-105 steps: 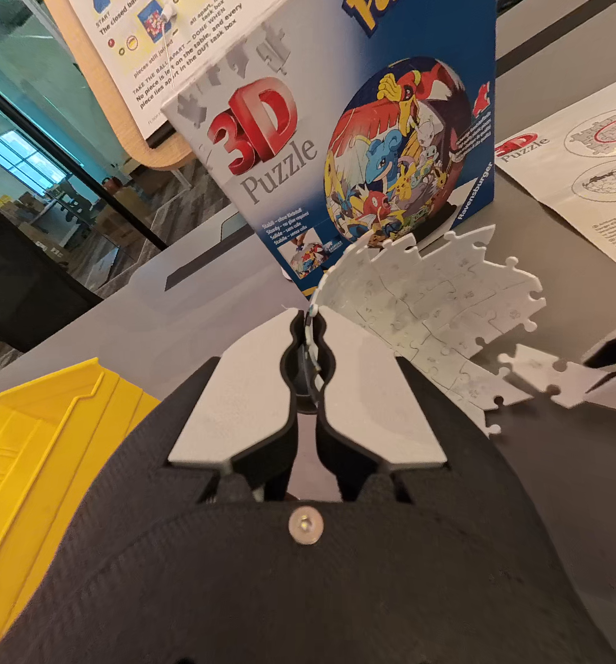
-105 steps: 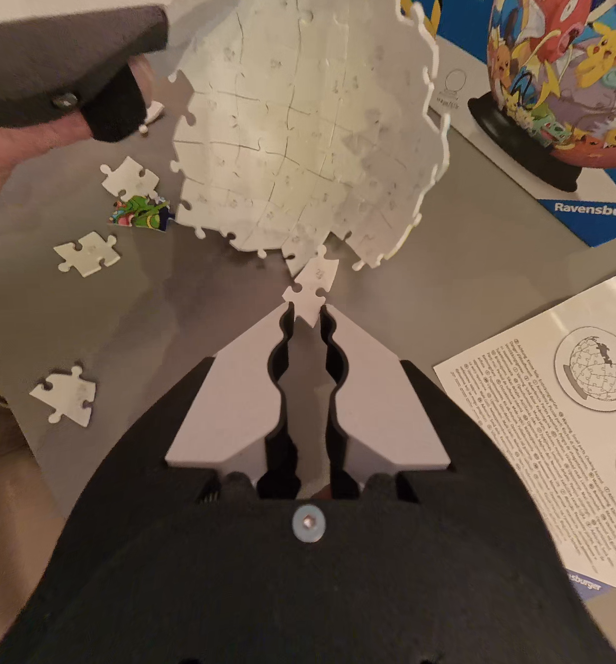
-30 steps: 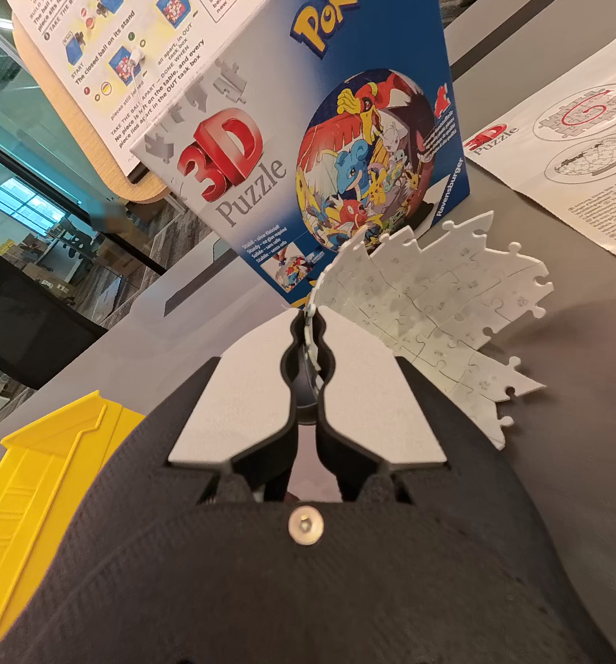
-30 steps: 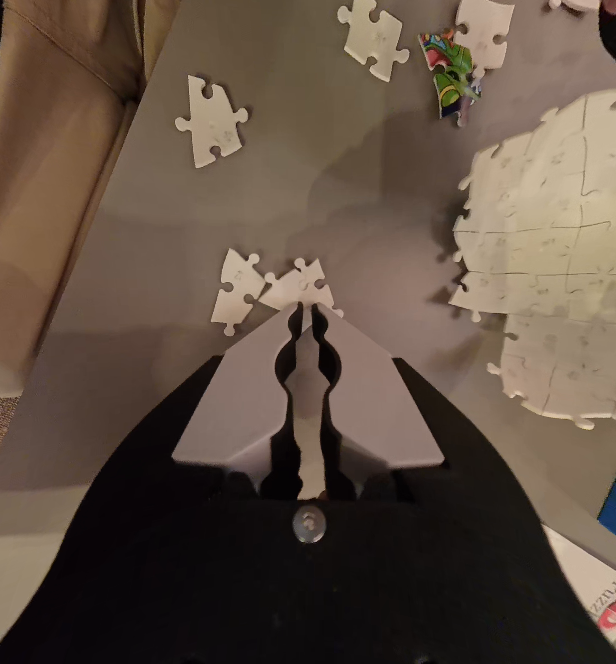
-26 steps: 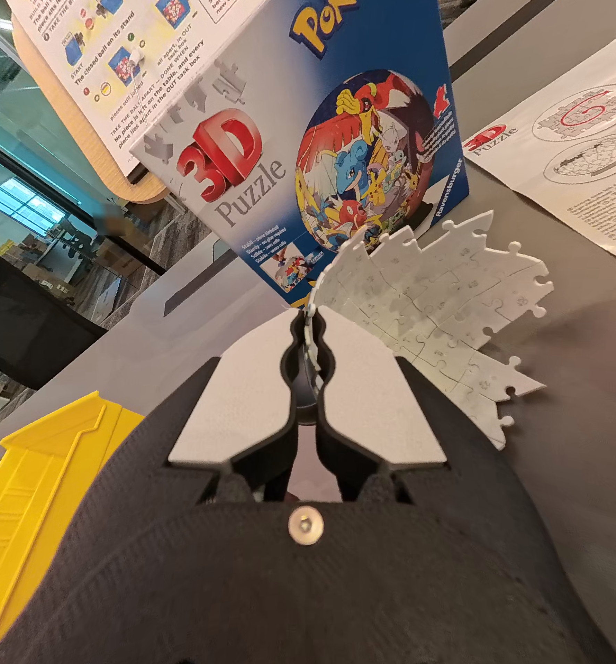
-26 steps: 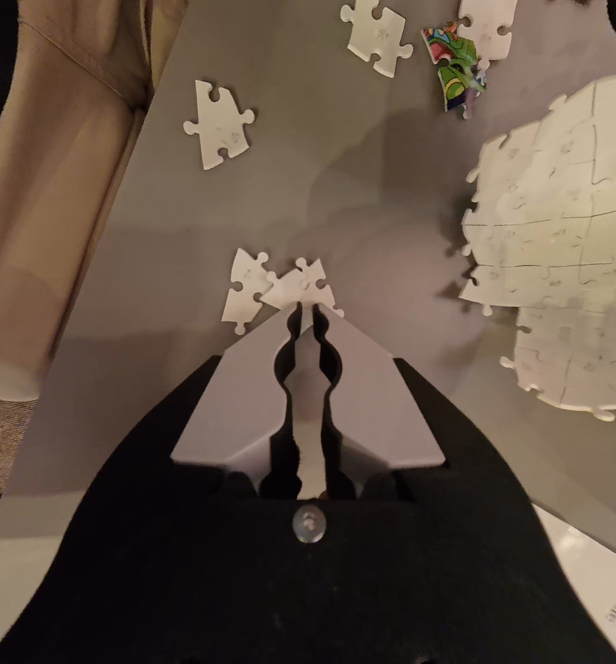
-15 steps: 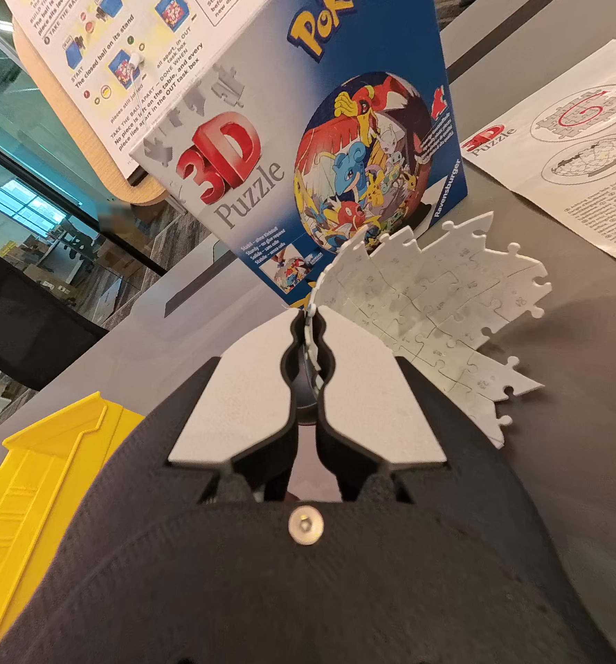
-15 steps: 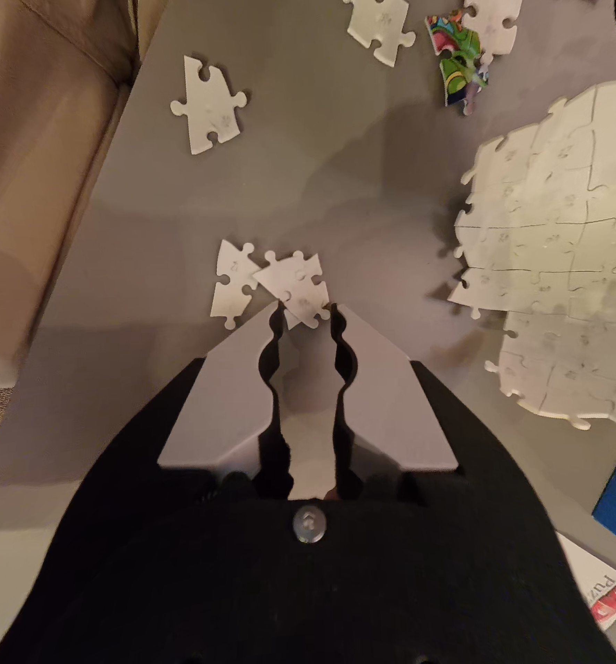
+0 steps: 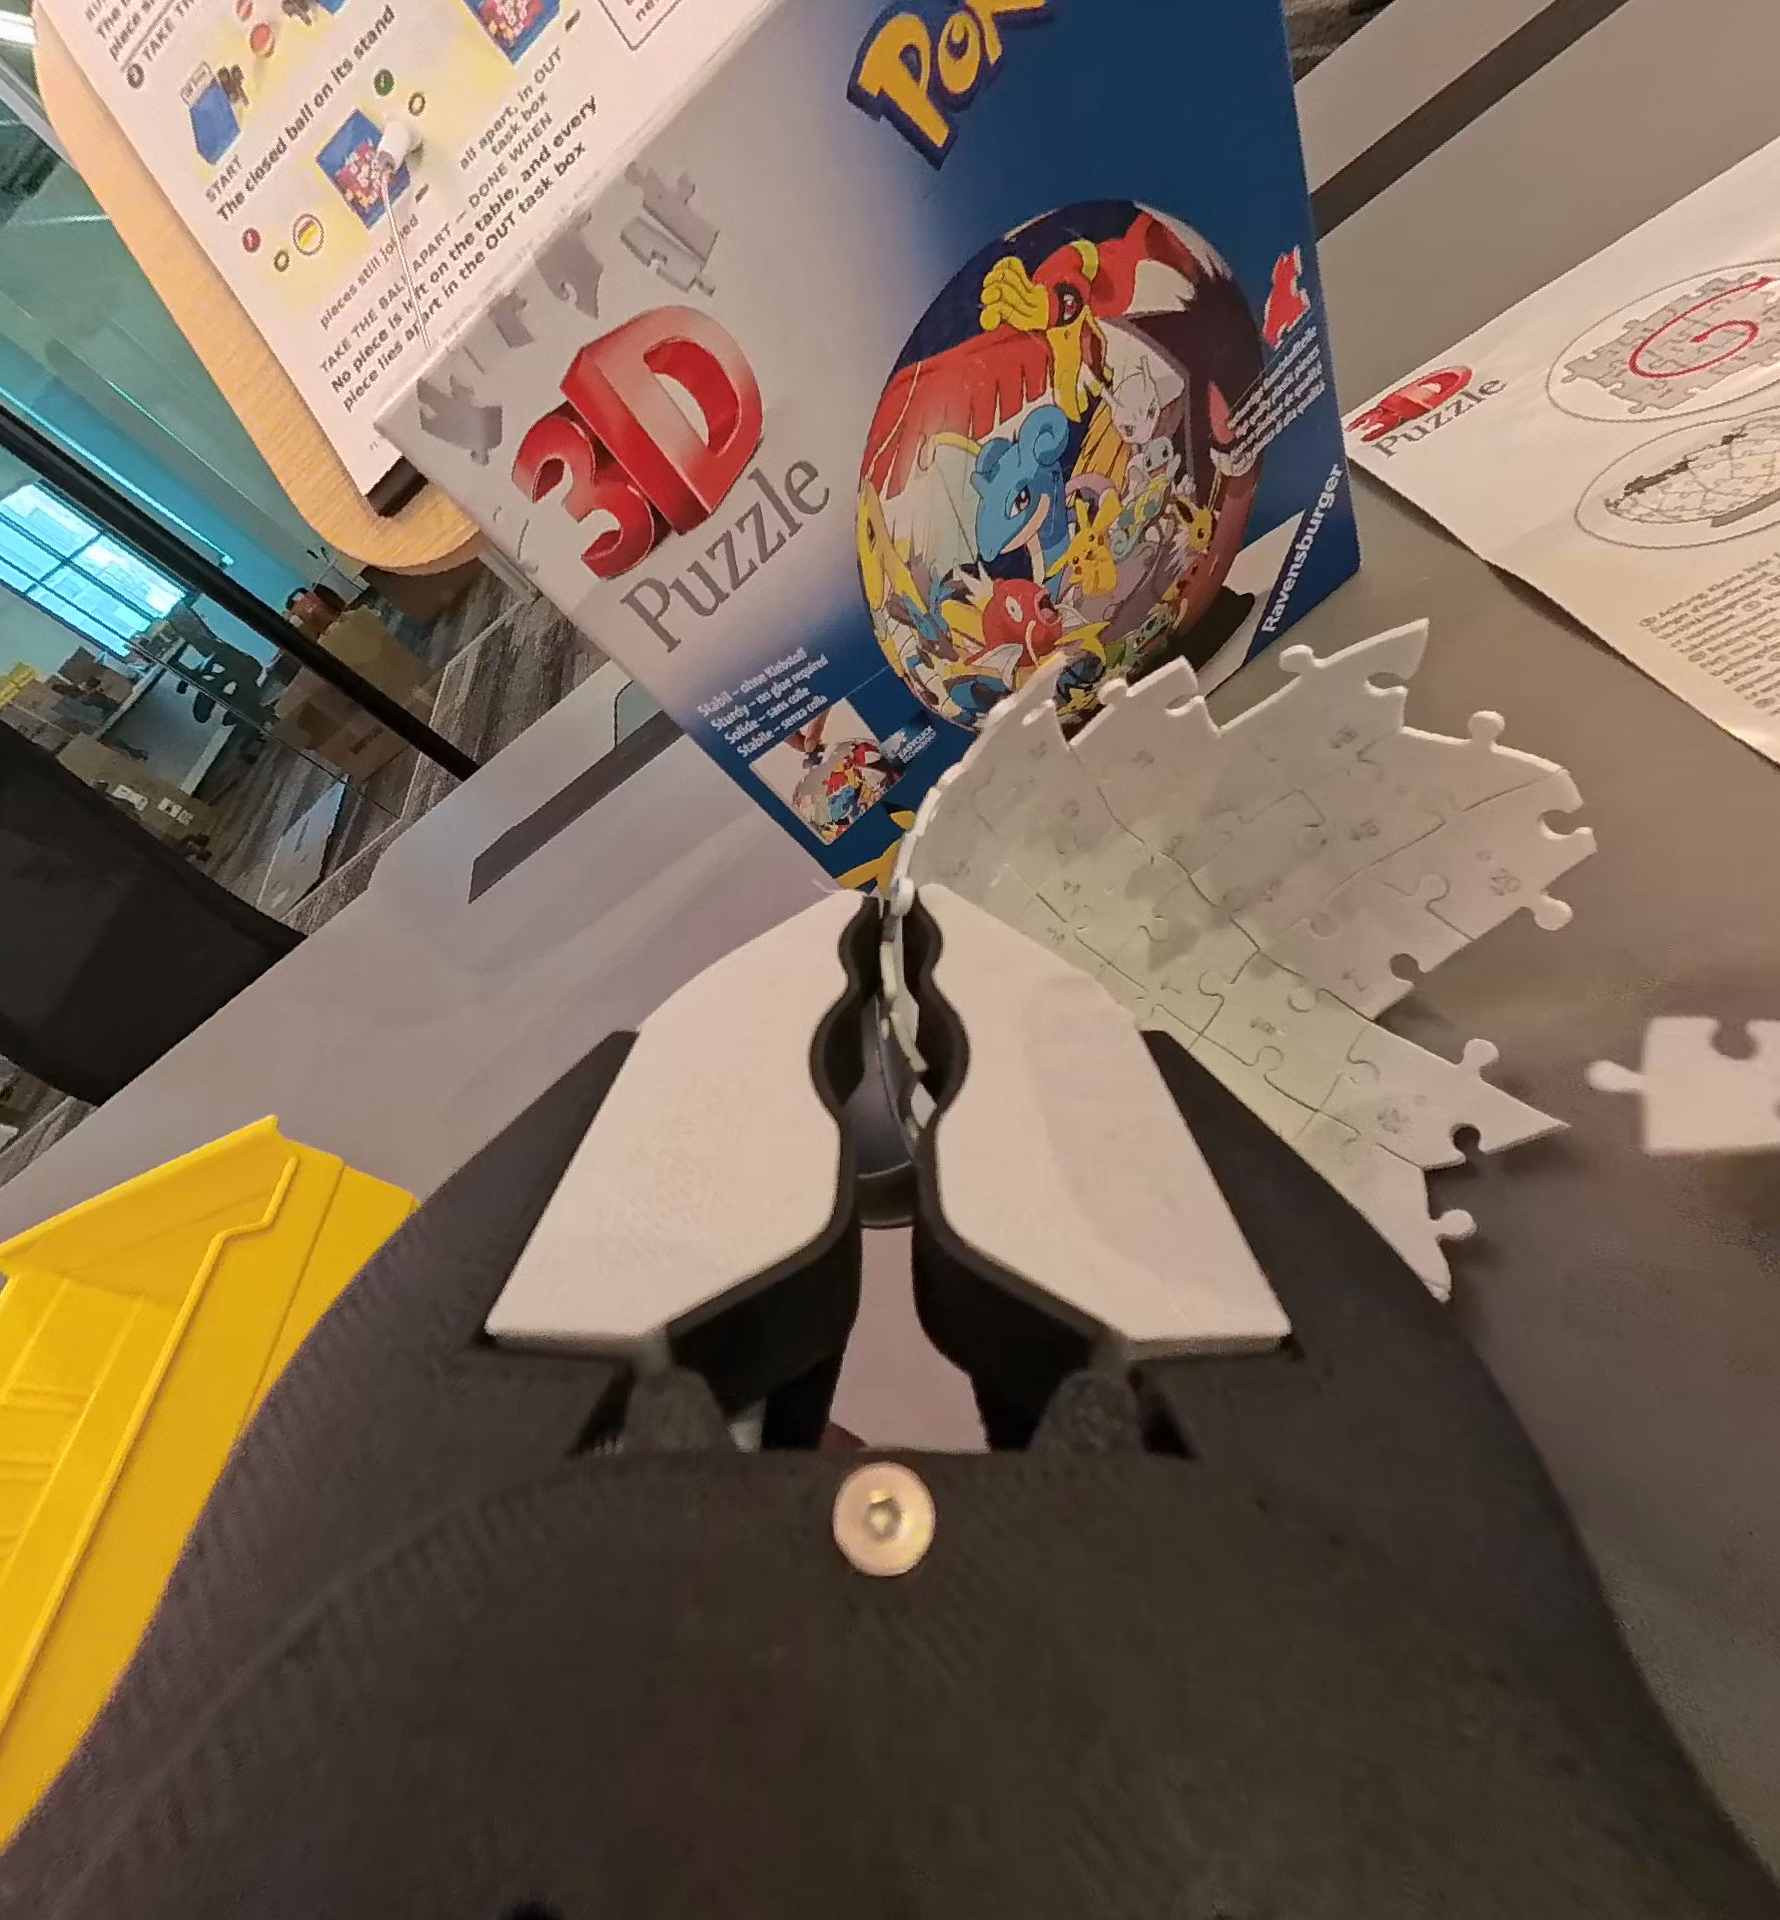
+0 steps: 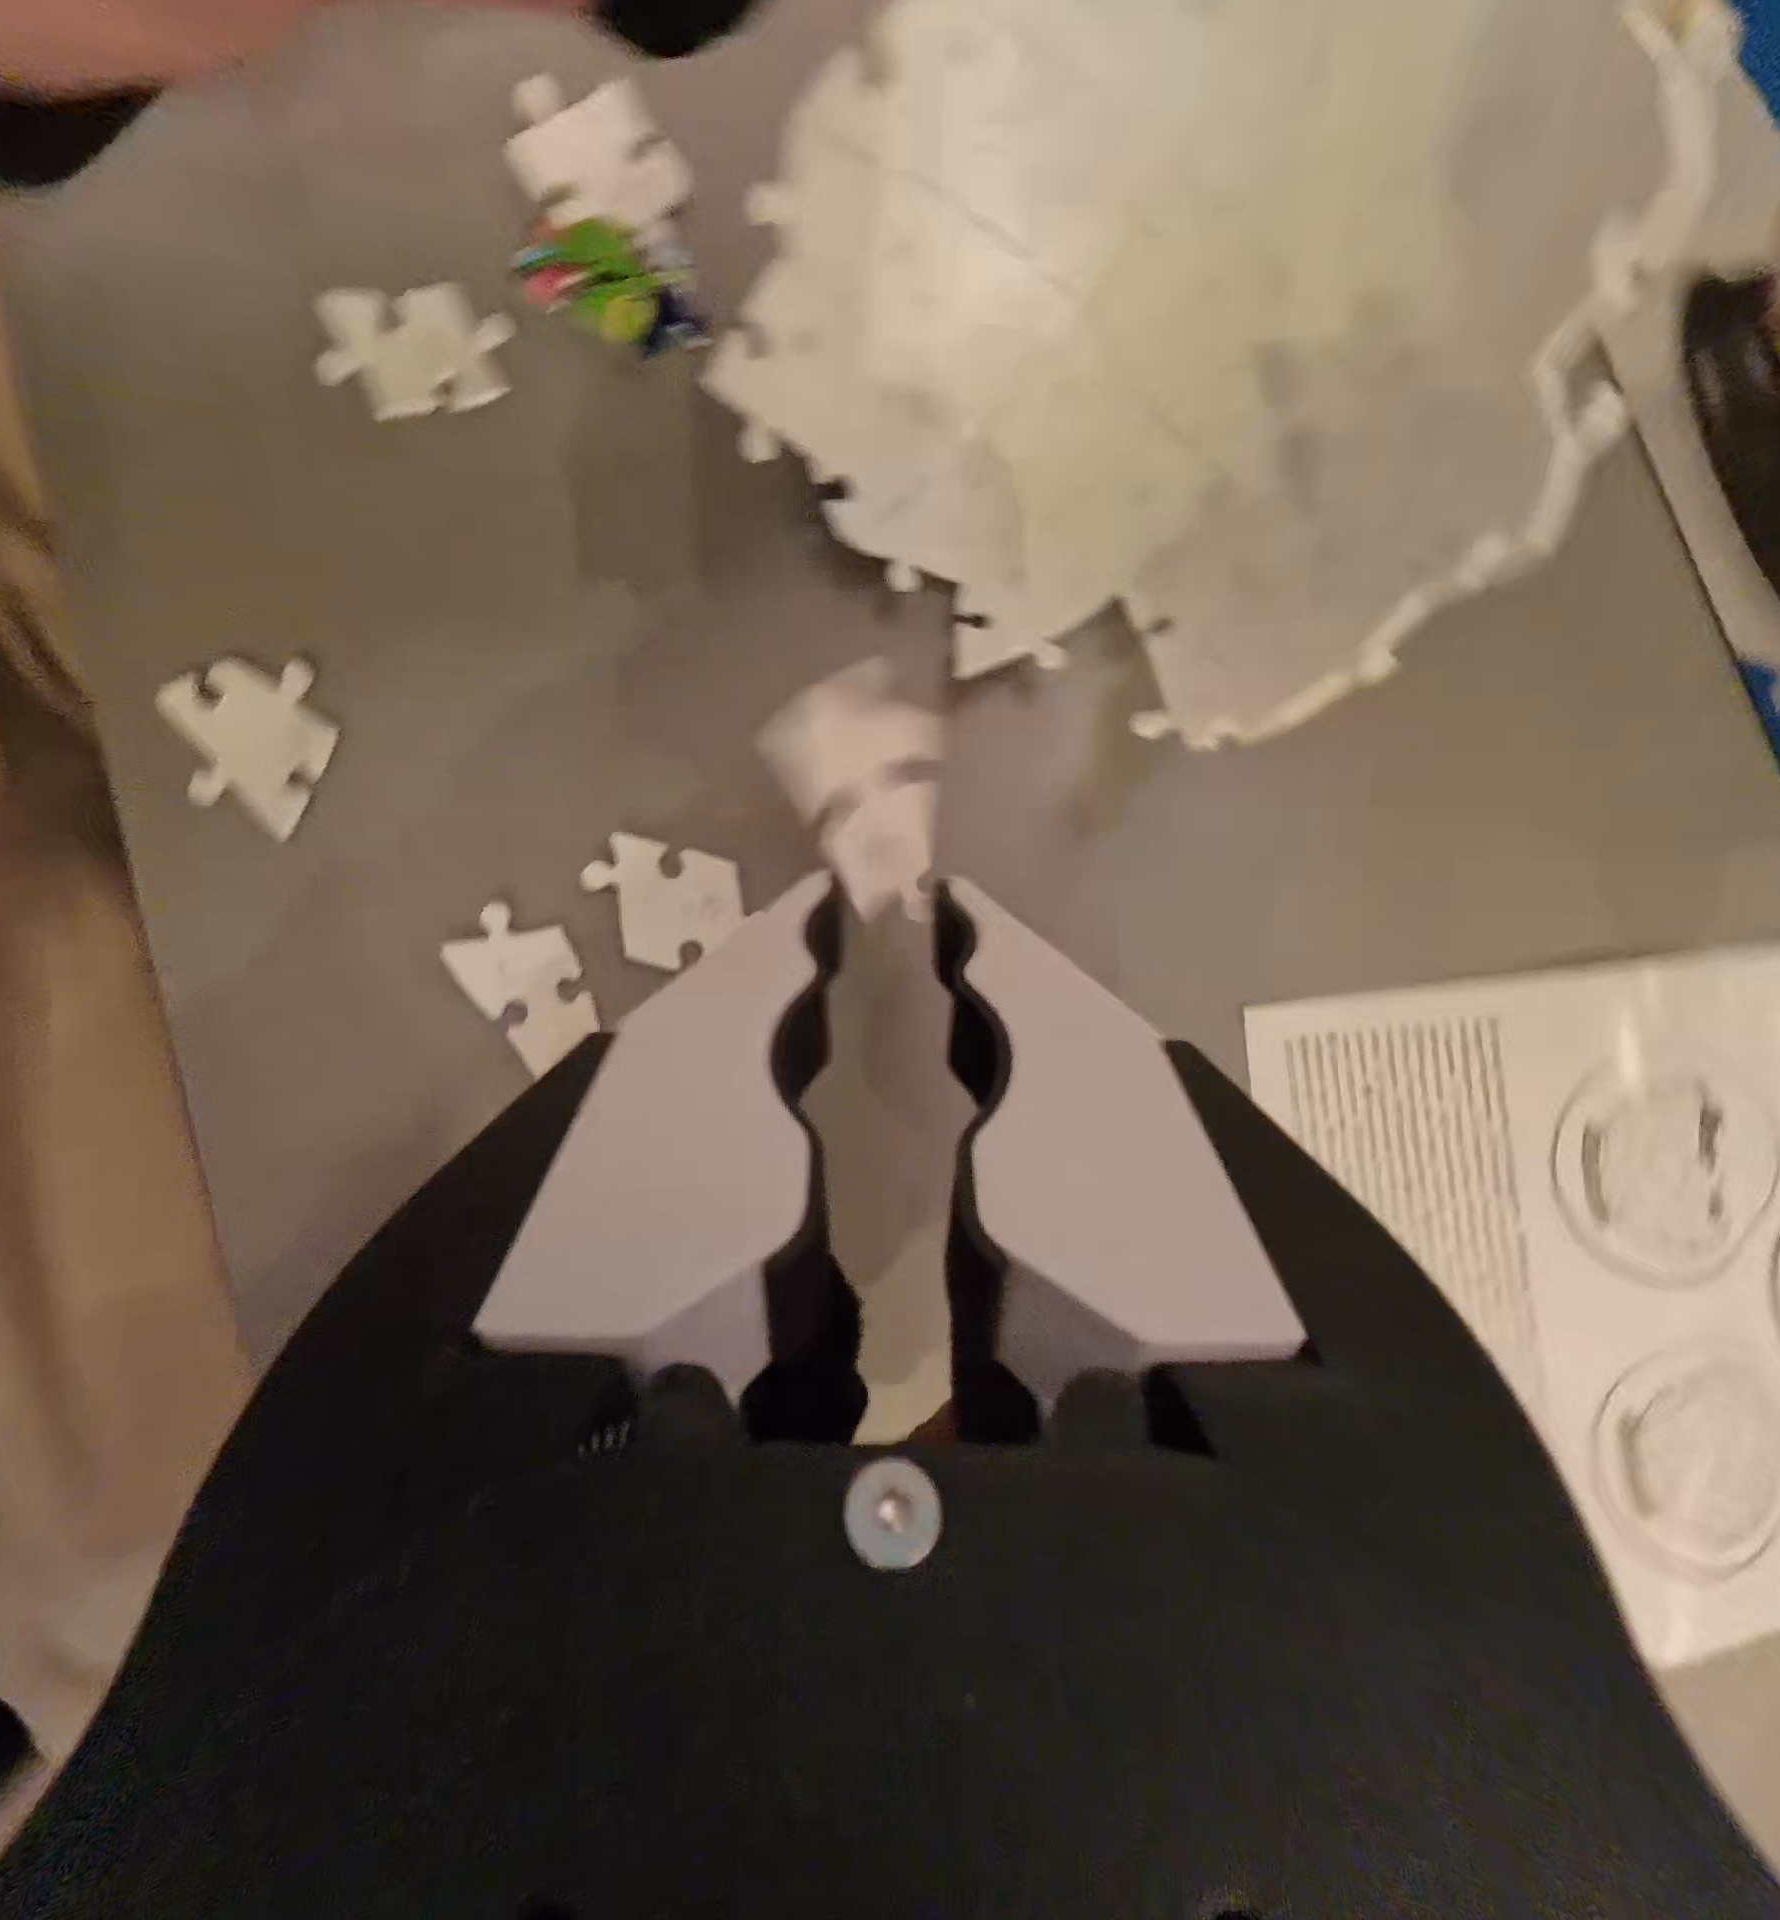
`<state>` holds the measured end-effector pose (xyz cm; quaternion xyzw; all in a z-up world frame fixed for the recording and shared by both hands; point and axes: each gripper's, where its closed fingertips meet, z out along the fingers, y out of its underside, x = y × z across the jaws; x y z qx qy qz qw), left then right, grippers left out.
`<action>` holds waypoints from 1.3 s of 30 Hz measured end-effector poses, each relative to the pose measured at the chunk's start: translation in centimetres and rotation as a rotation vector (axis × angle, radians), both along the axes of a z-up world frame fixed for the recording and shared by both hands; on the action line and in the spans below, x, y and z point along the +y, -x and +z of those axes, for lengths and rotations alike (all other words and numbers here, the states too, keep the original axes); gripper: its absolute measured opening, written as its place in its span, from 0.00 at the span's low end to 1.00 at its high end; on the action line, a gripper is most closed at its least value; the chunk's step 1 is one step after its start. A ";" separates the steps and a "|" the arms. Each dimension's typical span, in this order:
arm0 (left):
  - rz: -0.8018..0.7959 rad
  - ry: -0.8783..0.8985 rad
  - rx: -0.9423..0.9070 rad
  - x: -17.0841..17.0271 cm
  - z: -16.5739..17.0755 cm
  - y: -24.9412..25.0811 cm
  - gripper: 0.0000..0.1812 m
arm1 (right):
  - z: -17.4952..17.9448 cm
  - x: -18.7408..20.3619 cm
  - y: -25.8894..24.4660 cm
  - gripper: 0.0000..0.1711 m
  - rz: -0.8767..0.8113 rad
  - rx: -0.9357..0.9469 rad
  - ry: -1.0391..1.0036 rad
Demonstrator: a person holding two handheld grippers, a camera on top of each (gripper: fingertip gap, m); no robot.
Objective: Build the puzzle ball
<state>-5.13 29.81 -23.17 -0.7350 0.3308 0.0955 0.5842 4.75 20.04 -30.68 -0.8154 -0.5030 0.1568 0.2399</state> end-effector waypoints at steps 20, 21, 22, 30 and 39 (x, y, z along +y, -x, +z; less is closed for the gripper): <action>-0.016 -0.019 0.015 -0.8 0.2 -1.1 0.02 | -1.2 2.4 0.5 0.07 -0.574 0.099 -0.035; -0.017 -0.024 0.021 -0.8 0.2 -1.2 0.02 | -1.4 2.4 0.5 0.07 -0.585 0.093 -0.036; -0.018 -0.028 0.026 -0.8 0.3 -1.3 0.02 | -1.6 2.4 0.4 0.07 -0.594 0.082 -0.043; -0.024 -0.046 0.050 -1.1 0.5 -1.9 0.02 | -2.1 2.4 0.6 0.07 -0.663 0.129 -0.021; -0.023 -0.049 0.058 -1.2 0.4 -1.8 0.02 | -1.8 2.4 0.9 0.13 -0.668 0.163 -0.031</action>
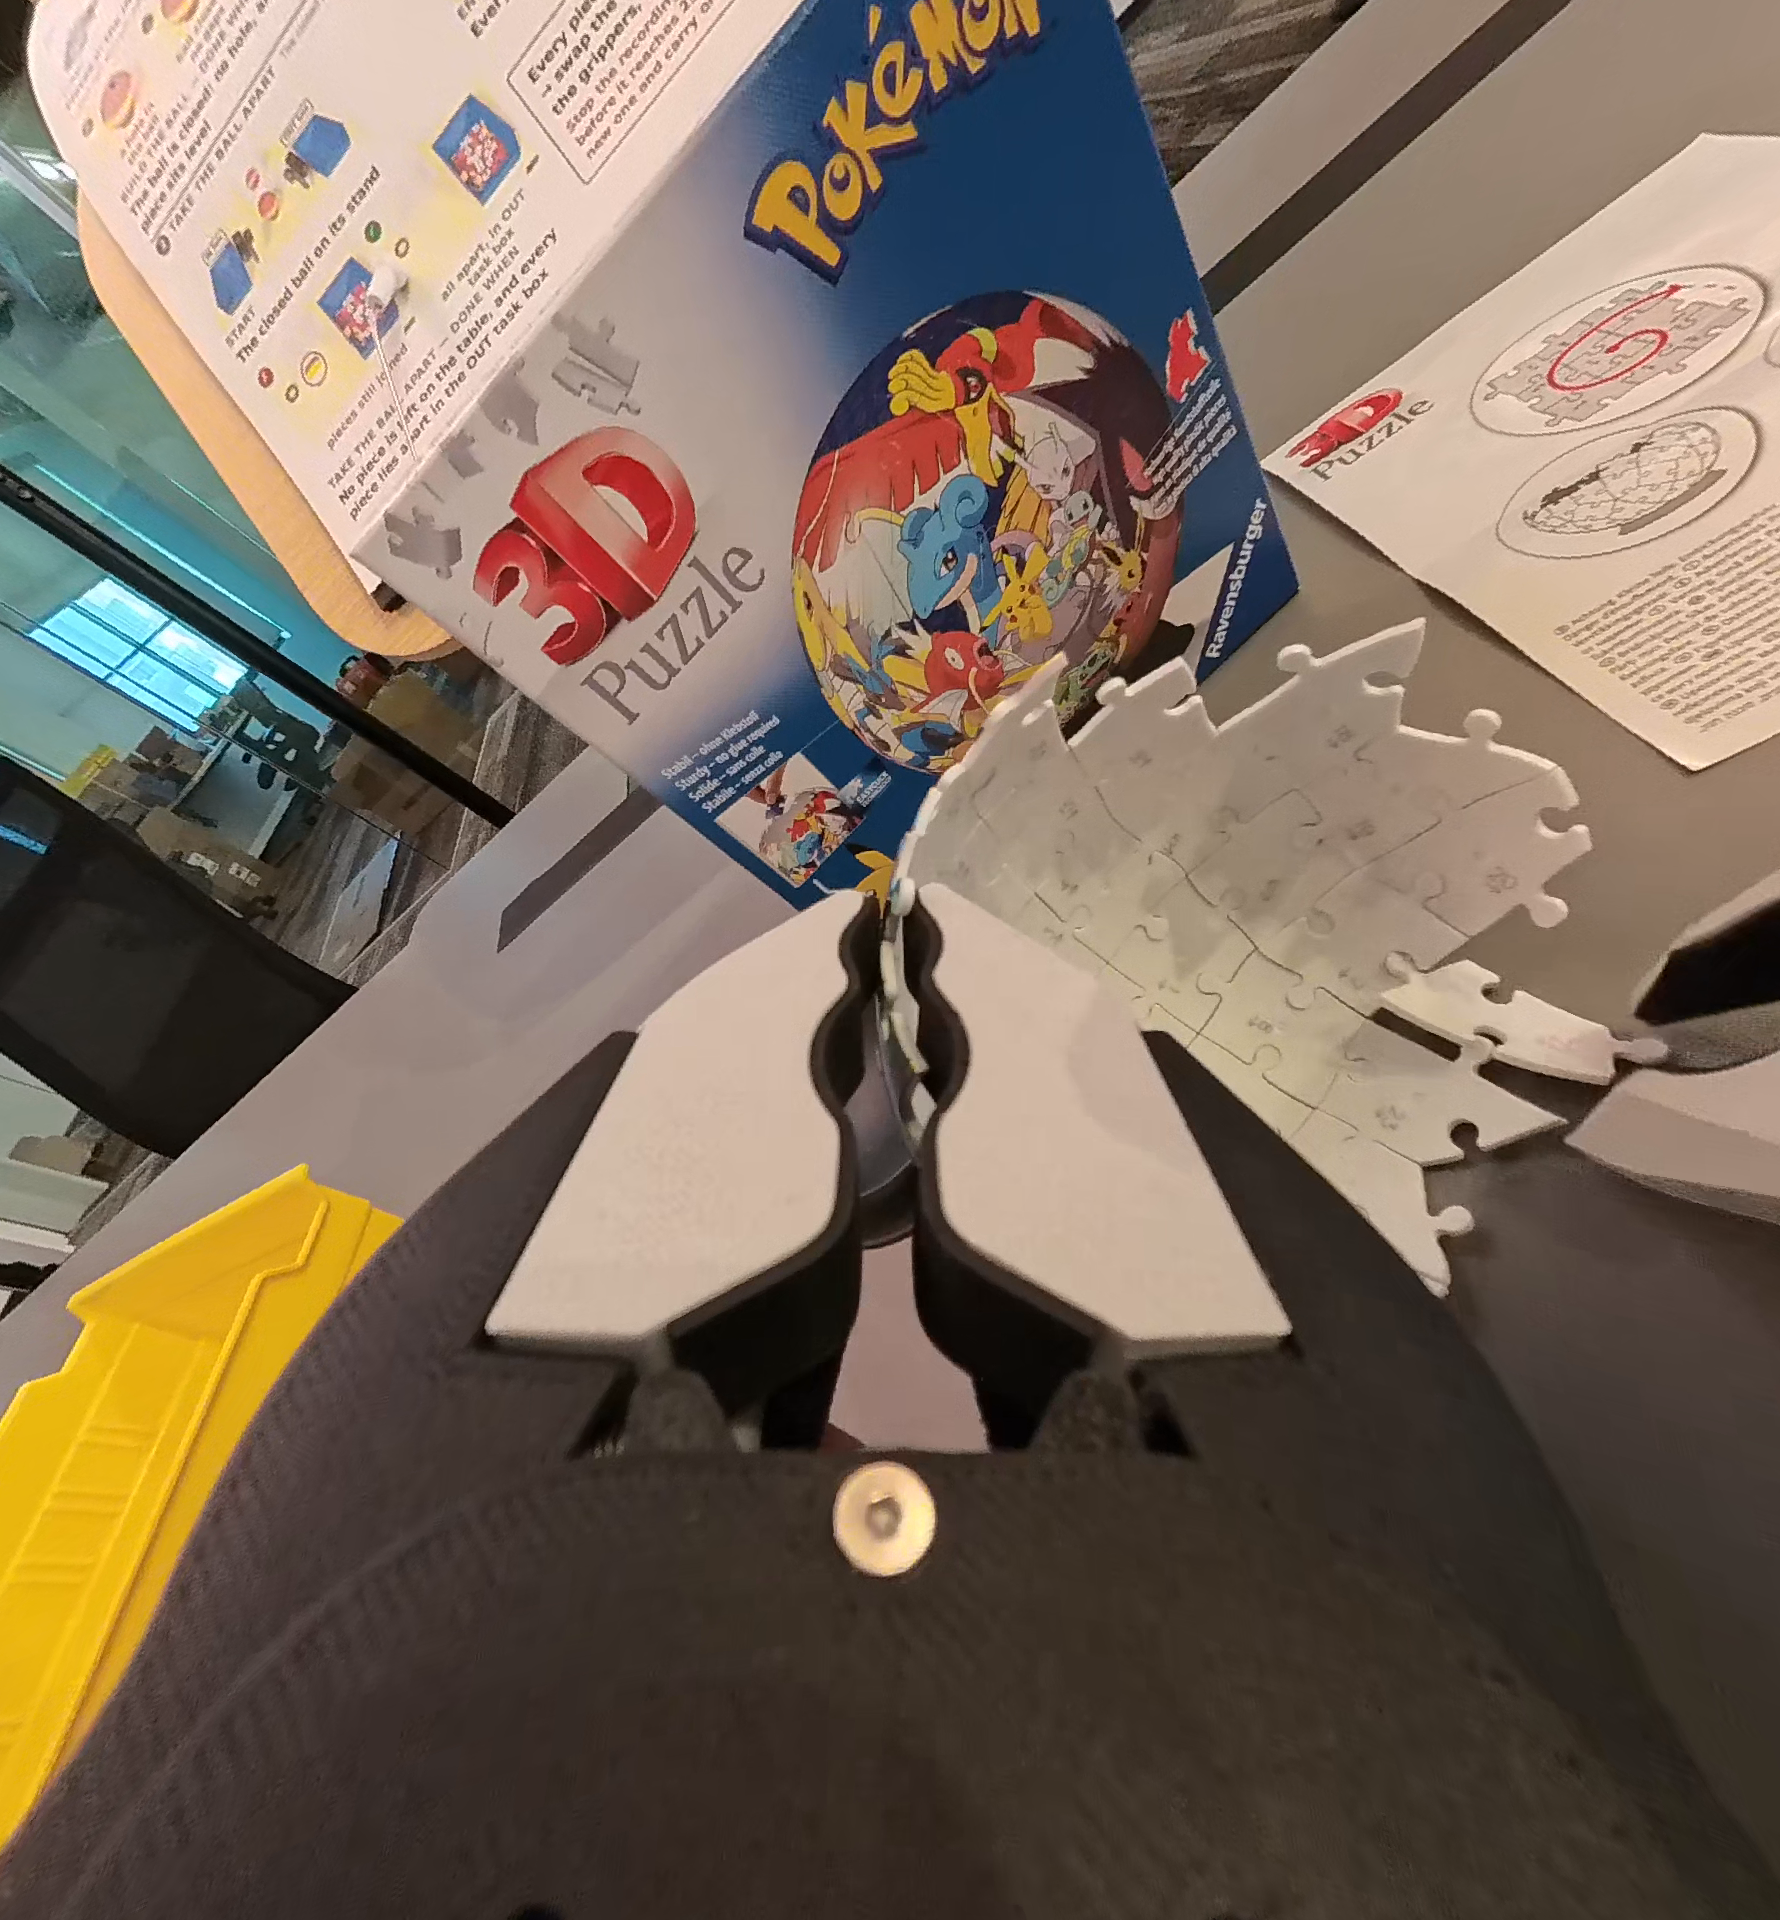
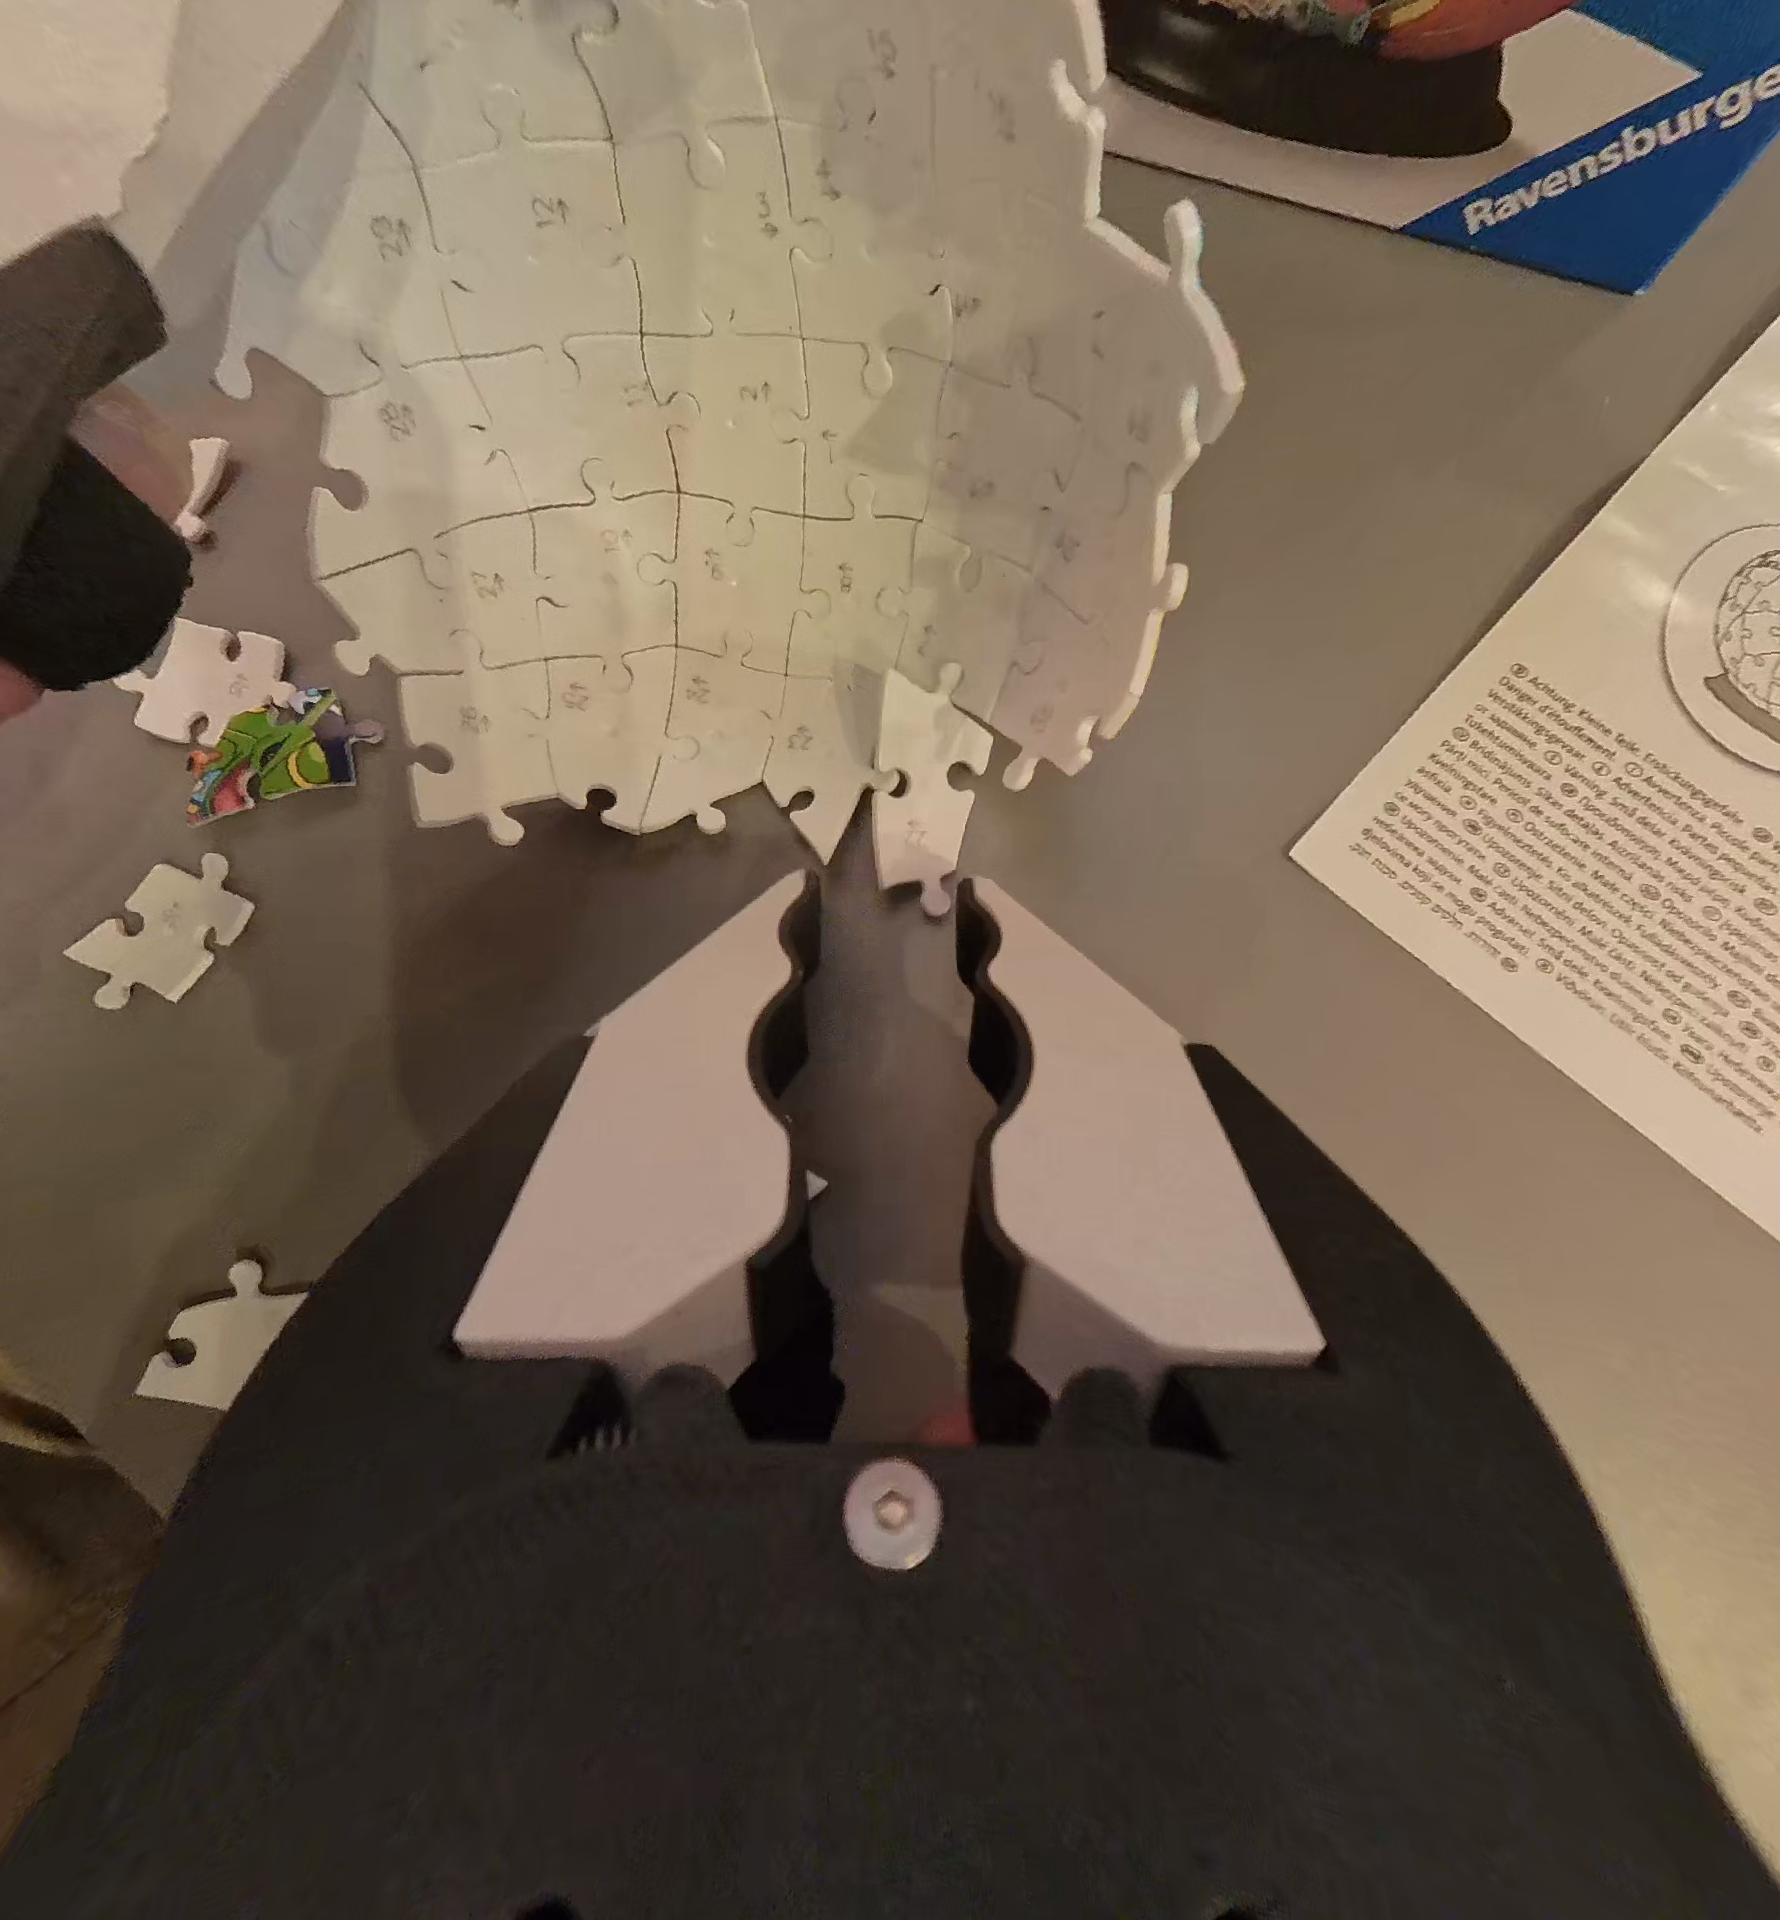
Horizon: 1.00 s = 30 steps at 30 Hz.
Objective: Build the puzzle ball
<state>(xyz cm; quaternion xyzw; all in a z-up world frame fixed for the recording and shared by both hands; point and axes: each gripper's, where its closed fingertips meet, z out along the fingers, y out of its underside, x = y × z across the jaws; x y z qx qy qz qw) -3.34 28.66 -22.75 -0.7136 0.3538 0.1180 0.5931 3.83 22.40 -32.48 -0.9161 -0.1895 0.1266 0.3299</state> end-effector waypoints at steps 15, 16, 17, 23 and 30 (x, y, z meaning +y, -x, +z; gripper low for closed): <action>-0.006 -0.006 0.008 -0.1 0.1 -0.2 0.02 | 1.2 1.3 1.6 0.12 0.188 -0.041 -0.154; -0.006 -0.005 0.007 -0.1 0.1 -0.2 0.02 | 1.2 1.4 1.8 0.12 0.197 -0.030 -0.159; -0.005 -0.004 0.006 -0.1 0.1 -0.2 0.02 | 1.1 1.4 2.1 0.12 0.205 -0.020 -0.153; -0.014 -0.009 0.008 -0.2 0.2 -0.5 0.02 | 0.3 1.5 2.6 0.15 0.209 0.031 -0.102; -0.026 -0.016 0.009 -0.4 0.4 -0.8 0.02 | 0.1 1.6 2.5 0.12 0.187 0.049 -0.098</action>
